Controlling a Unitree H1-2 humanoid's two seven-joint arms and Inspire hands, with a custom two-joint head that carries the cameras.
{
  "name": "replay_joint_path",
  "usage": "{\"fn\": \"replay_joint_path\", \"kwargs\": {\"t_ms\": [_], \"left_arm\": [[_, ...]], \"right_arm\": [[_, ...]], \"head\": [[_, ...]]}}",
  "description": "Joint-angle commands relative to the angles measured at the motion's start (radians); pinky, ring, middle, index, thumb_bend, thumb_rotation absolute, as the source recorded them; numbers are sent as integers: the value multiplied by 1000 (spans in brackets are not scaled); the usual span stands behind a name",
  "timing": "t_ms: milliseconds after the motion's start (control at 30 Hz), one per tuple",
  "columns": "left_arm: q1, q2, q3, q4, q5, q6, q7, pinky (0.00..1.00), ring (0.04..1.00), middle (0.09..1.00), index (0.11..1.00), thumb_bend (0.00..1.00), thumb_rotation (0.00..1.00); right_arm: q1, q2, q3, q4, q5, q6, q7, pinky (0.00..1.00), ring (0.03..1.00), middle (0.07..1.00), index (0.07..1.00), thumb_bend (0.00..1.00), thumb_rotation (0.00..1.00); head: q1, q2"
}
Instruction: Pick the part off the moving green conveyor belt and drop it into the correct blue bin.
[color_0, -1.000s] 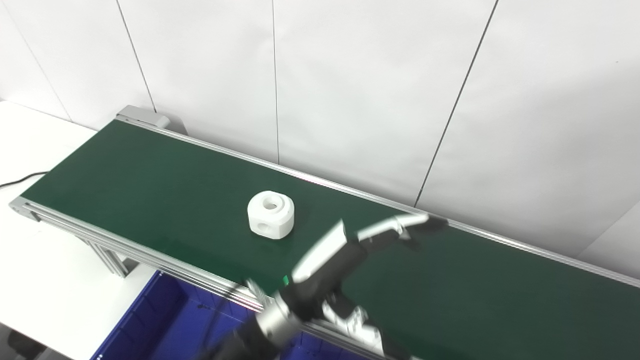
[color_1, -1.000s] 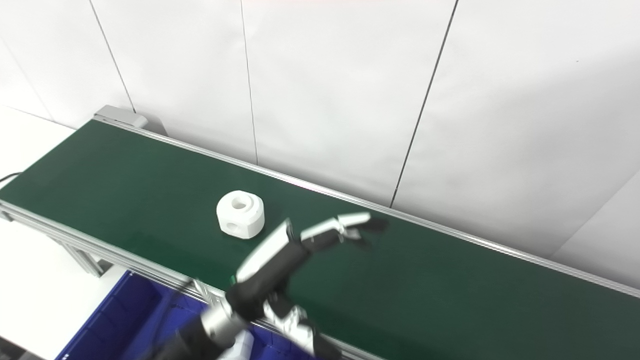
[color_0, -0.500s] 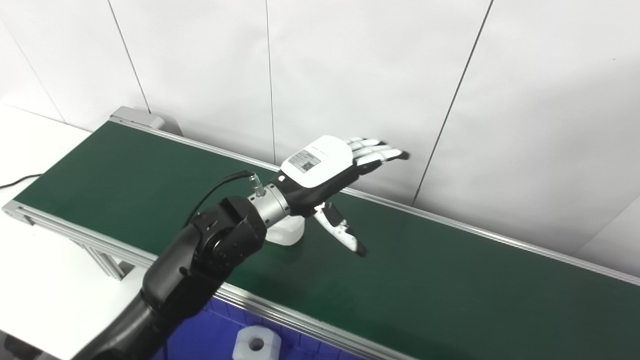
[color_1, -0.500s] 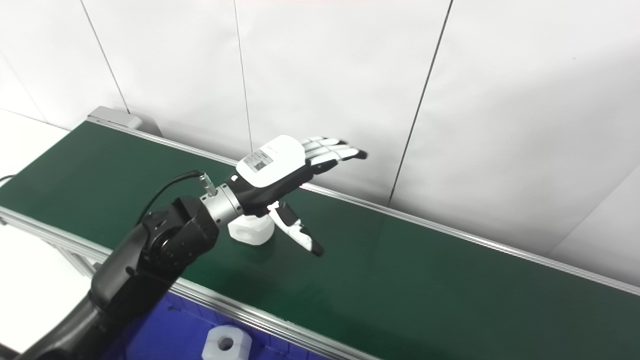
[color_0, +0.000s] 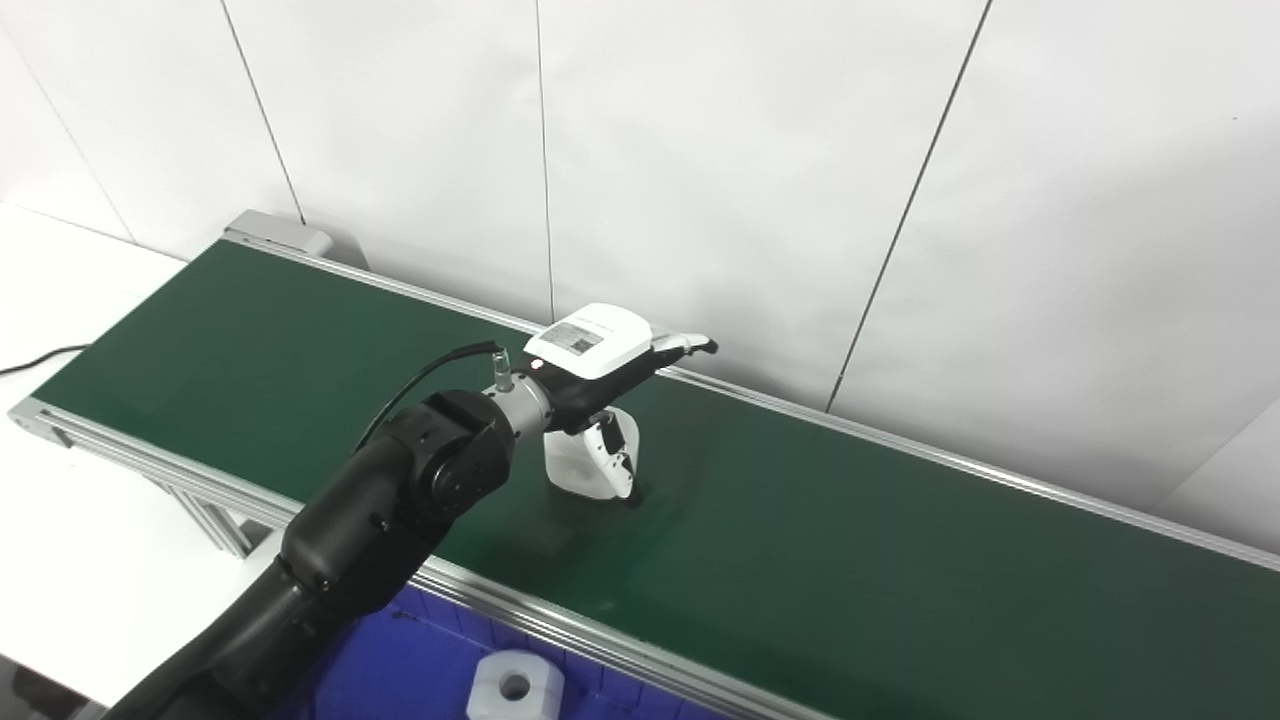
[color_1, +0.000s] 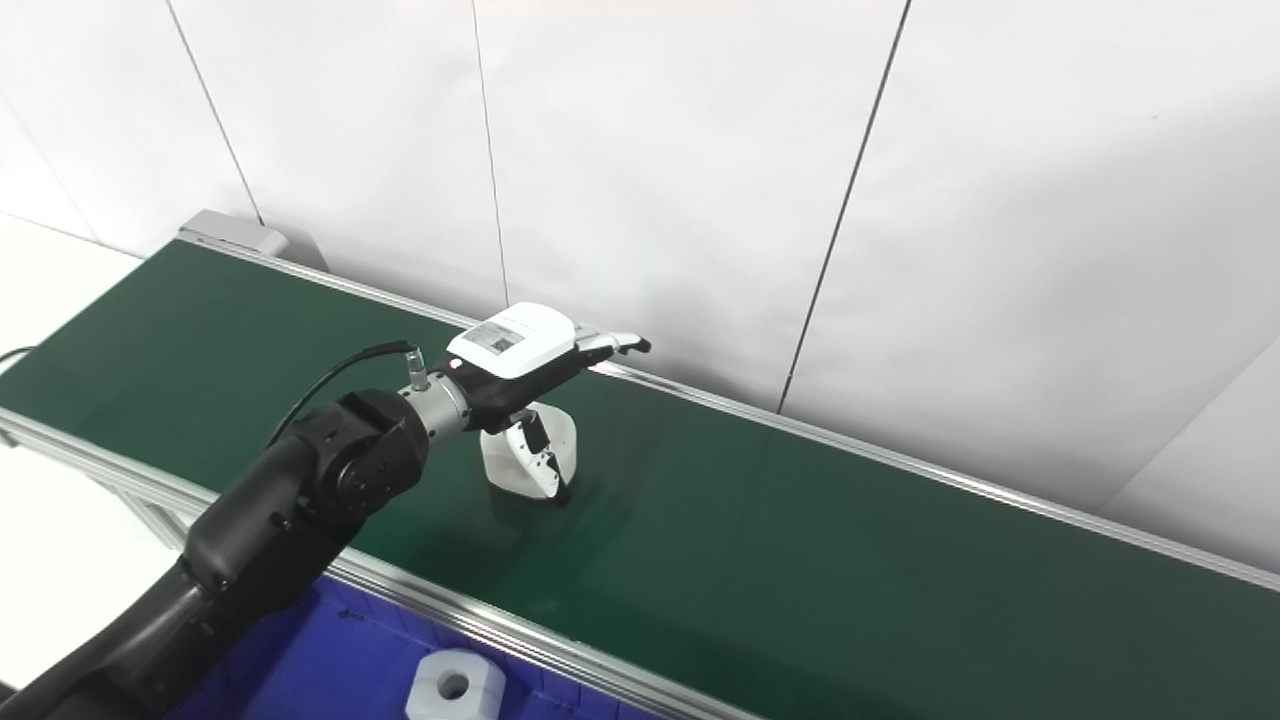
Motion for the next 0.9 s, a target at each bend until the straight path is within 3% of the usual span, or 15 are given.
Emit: {"fn": "replay_joint_path", "kwargs": {"t_ms": [0,200,367,600,667,767,867], "left_arm": [[-5,-15,1,-14,11,36,22,769,892,903,922,1000,200],[17,-60,-26,19,38,72,76,765,884,907,932,1000,225],[9,-81,-65,108,86,64,166,785,891,901,925,1000,238],[-39,-84,-127,238,128,66,223,819,892,895,913,1000,243],[-54,-86,-154,309,160,41,318,833,848,840,850,998,150],[-71,-87,-185,397,189,12,465,820,811,795,804,999,93],[-88,-91,-216,469,230,25,584,823,802,778,771,968,45]], "right_arm": [[7,7,3,-36,7,-12,9,911,892,920,935,901,1000],[10,9,7,-42,7,-9,9,903,891,922,935,894,1000],[14,9,11,-50,-5,-7,5,891,891,922,934,880,1000],[22,12,13,-61,-4,-5,3,889,890,922,934,870,1000],[25,13,13,-63,-6,-5,2,885,889,920,930,875,1000],[28,13,14,-67,-7,-3,1,883,888,918,929,882,1000],[32,14,16,-72,-3,-3,2,886,888,918,930,889,1000]], "head": [[1,1],[-8,3],[-14,7],[-19,13],[-21,13],[-22,15],[-24,20]]}}
